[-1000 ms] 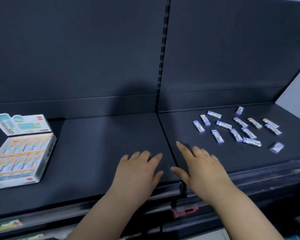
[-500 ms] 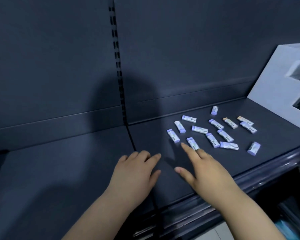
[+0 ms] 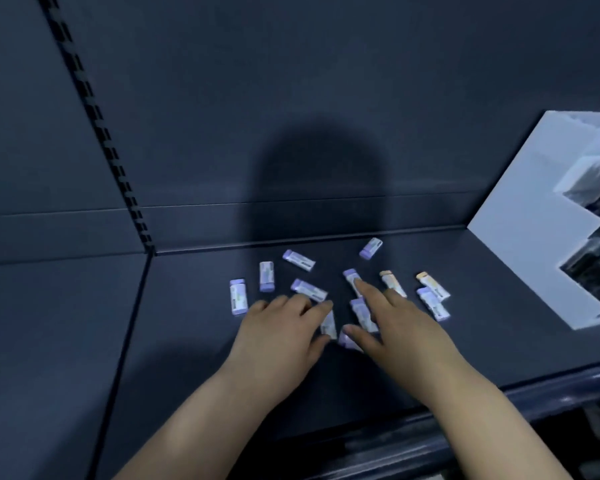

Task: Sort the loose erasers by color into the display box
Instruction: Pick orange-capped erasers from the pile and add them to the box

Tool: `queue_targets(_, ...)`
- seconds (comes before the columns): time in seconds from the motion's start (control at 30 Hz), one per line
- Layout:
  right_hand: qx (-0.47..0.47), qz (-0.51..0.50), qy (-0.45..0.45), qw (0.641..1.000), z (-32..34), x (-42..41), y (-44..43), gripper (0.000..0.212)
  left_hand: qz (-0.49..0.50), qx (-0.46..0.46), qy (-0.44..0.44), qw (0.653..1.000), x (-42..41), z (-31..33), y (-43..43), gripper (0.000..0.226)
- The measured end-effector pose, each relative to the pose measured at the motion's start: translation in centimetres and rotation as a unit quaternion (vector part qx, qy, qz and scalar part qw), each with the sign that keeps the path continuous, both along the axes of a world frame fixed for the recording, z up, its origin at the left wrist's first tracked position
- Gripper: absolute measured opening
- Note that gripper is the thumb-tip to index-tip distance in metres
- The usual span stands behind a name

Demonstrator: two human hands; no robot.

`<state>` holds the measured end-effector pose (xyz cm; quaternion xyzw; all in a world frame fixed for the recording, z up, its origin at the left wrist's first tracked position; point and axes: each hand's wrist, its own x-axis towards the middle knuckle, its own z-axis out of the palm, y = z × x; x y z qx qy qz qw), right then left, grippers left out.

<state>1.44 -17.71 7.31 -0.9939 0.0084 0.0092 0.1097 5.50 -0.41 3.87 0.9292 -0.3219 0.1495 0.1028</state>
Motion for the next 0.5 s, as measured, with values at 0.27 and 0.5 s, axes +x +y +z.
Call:
queue_targets(0.27, 0.036, 0.041, -0.021, 0.998, -0.3, 2.5, -4.2, 0.063, 0.050, 0.004, -0.022, 0.999, 0.1, -0.6, -2.8, 0.045)
queue_targets(0.5, 0.060, 0.059, -0.019, 0.996, -1.0, 3.9, -2.9, 0.059, 0.064, 0.013, -0.044, 0.997, 1.5, -0.5, -1.8, 0.039)
